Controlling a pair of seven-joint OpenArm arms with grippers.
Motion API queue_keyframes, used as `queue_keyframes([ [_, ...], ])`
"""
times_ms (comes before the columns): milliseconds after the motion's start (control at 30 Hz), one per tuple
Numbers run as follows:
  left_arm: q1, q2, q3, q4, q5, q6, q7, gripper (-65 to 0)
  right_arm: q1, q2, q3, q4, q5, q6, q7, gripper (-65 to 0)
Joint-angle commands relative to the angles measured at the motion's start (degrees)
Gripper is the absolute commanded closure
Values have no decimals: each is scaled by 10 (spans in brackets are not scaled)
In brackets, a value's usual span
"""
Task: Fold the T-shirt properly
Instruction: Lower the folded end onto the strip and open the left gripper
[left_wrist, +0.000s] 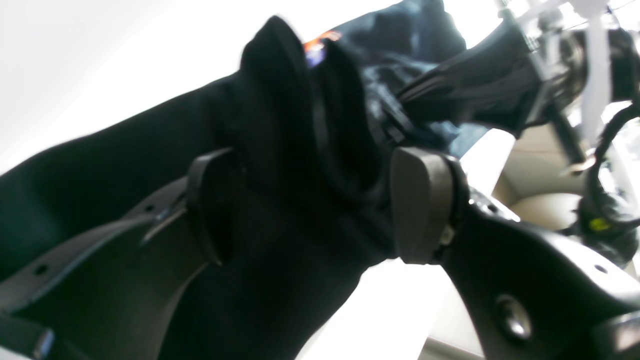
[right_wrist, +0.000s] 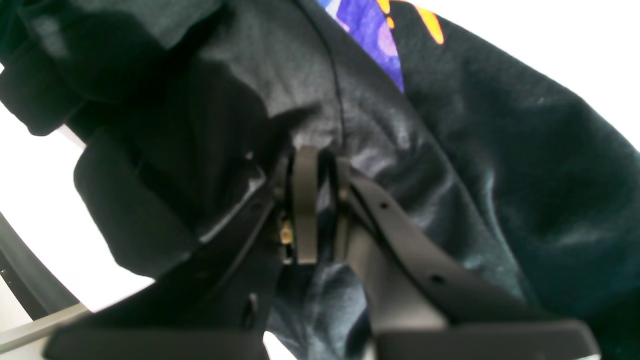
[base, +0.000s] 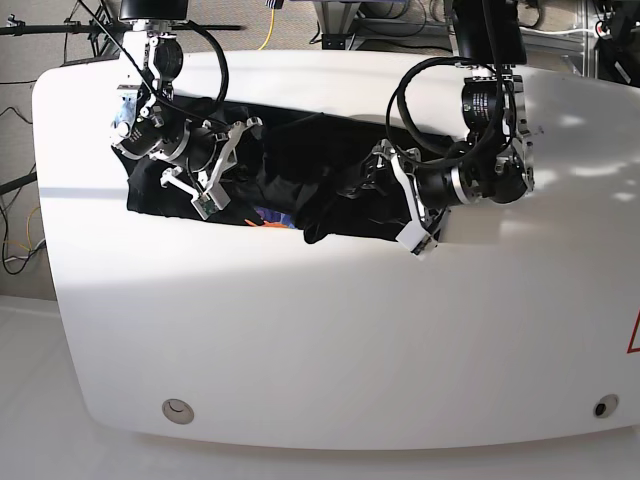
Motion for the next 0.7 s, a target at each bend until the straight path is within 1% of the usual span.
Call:
queue_keyframes([
  [0,-10,-28,-5,16,-15,-3,-8,-405,4,3,1,11,5,4,4,-38],
  [200,0,-81,-11,26,-17,-3,-3,-382,4,3,1,11,12,5,3,-38],
  [267,22,-124,-5,30,-32,-3,8,-369,5,2,0,9,20,6,-1,-38],
  [333,28,-138,-3,31,-31,-3,8,-367,4,2,0,9,24,7,0,-37],
  [467,36,-156,1,30,-28,-3,7,-363,3,1,-1,9,32,10,-1,-38],
  [600,36,-163,10,28,-25,-3,10,-369,4,0,-1,8,30,8,-2,-38],
  [667,36,-164,19,22,-32,-3,10,-384,5,1,-1,8,21,5,0,-38],
])
